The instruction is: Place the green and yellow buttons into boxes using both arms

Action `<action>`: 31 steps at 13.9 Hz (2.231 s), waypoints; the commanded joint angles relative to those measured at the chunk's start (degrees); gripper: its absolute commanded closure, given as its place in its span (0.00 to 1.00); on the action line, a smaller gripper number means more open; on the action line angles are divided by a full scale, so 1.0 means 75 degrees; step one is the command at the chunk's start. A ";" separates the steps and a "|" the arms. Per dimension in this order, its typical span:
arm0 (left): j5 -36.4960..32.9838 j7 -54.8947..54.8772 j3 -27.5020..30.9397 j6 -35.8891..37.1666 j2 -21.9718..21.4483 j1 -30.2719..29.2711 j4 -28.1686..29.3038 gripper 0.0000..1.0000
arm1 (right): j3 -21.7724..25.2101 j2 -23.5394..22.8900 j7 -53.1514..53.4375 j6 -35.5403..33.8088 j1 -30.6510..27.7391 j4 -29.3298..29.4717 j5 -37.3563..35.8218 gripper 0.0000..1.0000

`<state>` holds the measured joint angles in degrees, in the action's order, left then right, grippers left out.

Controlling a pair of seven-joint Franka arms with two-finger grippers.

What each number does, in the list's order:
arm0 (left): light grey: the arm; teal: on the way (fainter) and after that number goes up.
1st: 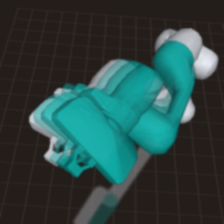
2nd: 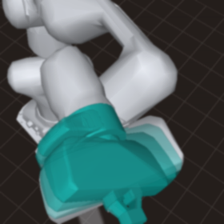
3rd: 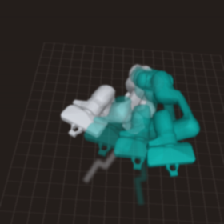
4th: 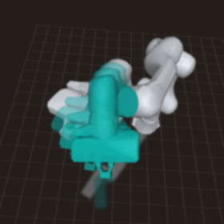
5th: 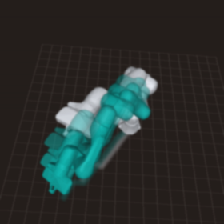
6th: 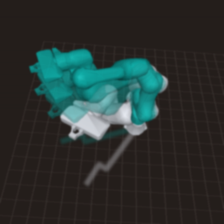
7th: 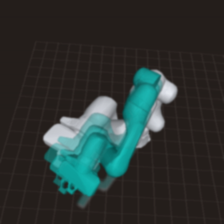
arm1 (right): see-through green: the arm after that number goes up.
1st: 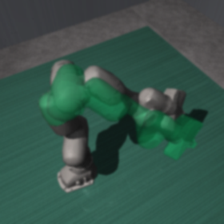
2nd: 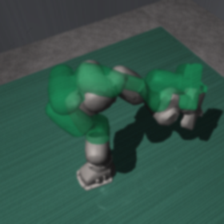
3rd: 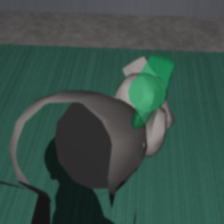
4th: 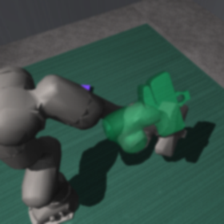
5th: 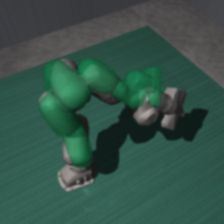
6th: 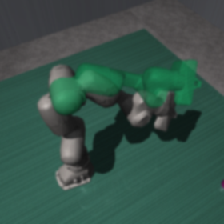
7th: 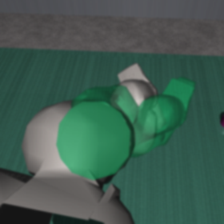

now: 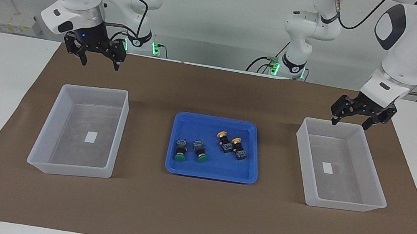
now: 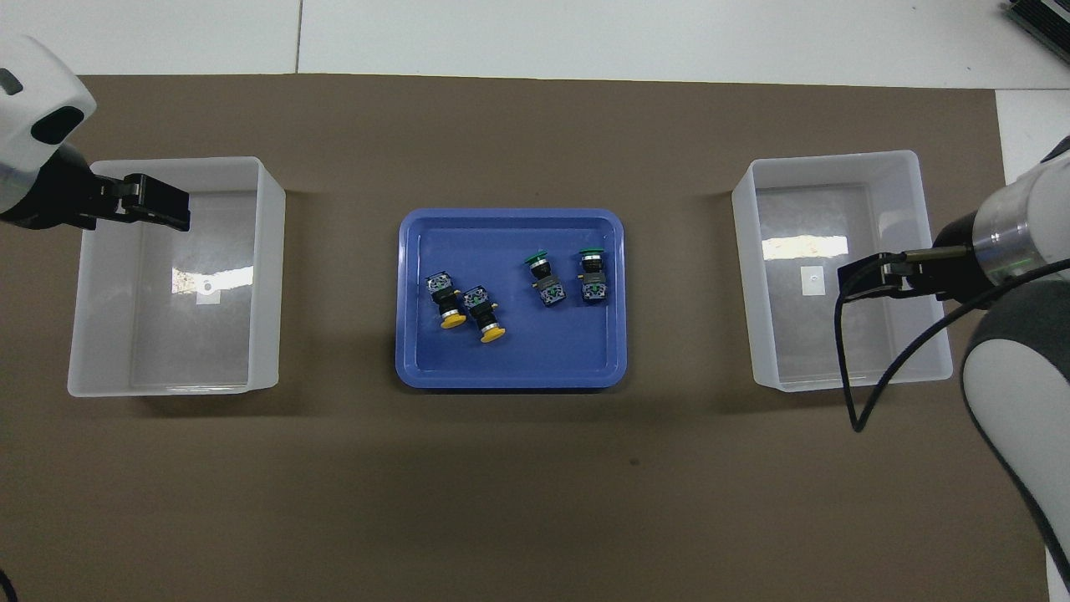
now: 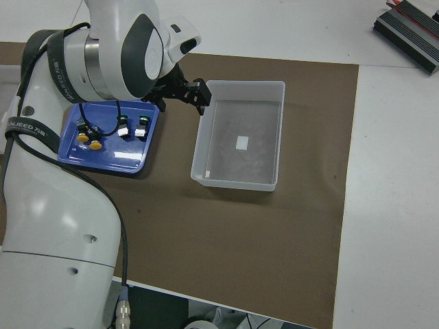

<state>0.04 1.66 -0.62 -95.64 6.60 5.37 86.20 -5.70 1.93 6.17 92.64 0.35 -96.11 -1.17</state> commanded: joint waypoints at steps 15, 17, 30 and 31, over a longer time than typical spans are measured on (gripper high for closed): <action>-0.0076 0.0025 -0.0035 -0.0908 -0.0691 -0.0142 0.1324 0.00 | 0.0010 0.0187 -0.0155 0.0864 -0.0059 -0.0520 0.0202 0.00; -0.0076 0.0013 -0.0070 -0.1332 -0.0867 -0.0084 0.1782 0.00 | -0.0048 0.0187 -0.0132 0.1251 -0.0035 -0.0720 0.0202 0.00; -0.0076 0.4603 -0.0070 -0.4249 -0.0706 0.2248 0.3940 0.00 | -0.0048 -0.1779 0.1742 0.4437 0.1651 -0.1084 0.0062 0.00; -0.0076 0.4908 -0.0070 -0.4565 -0.0576 0.2330 0.3987 0.00 | -0.0037 -0.1990 0.1836 0.4673 0.1780 -0.1084 0.0062 0.00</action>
<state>0.03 33.87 -1.97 -125.02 1.36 21.56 113.90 -6.11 -9.95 18.01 124.23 12.40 -104.41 -1.10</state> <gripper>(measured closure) 0.000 0.000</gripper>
